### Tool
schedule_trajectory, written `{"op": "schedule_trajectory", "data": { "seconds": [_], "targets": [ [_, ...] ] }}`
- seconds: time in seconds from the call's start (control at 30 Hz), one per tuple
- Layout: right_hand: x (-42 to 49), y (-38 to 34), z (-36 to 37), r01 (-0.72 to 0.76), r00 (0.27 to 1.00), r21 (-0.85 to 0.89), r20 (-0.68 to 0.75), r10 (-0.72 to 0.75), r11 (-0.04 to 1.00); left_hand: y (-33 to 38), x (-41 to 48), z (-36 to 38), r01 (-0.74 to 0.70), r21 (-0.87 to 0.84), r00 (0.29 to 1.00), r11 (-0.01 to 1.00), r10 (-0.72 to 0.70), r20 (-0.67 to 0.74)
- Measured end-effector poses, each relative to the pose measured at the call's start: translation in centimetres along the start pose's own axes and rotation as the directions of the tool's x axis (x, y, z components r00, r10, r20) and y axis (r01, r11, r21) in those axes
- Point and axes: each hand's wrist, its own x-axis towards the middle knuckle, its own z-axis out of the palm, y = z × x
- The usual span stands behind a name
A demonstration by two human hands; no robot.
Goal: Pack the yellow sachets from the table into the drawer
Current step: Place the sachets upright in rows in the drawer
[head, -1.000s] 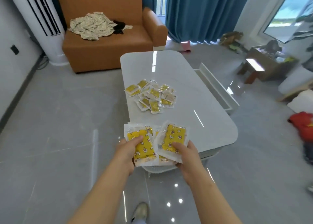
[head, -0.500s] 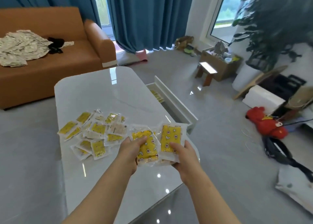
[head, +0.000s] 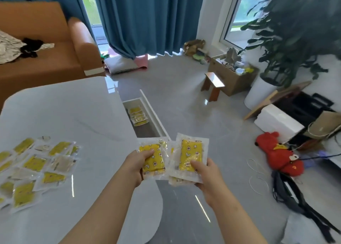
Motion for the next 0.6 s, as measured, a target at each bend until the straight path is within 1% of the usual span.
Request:
{"op": "schedule_trajectory", "data": {
  "seconds": [0.1, 0.23, 0.37, 0.5, 0.6],
  "targets": [
    [4.0, -3.5, -4.2, -0.009, 1.000, -0.019, 0.002, 0.009, 1.000, 0.7, 2.0, 5.4, 0.003, -0.016, 1.000, 1.000, -0.004, -0.030],
    [9.9, -7.2, -6.3, -0.022, 0.999, 0.003, 0.023, 0.022, 1.000, 2.4, 5.4, 10.2, -0.021, -0.057, 0.996, 0.998, 0.016, -0.082],
    [16.6, -10.4, -6.6, -0.069, 0.997, 0.018, 0.040, 0.069, 0.997, 5.0, 10.8, 13.2, -0.031, -0.109, 0.995, 0.994, 0.020, -0.097],
    [24.4, -14.1, -5.5, -0.103, 0.993, -0.049, 0.058, 0.106, 0.993, 9.0, 17.7, 16.2, -0.033, -0.150, 0.994, 0.988, 0.017, -0.106],
    [30.4, -17.2, -3.4, -0.122, 0.988, -0.094, 0.084, 0.130, 0.988, 12.9, 22.4, 18.0, -0.028, -0.183, 0.993, 0.983, 0.007, -0.115]
  ]
}}
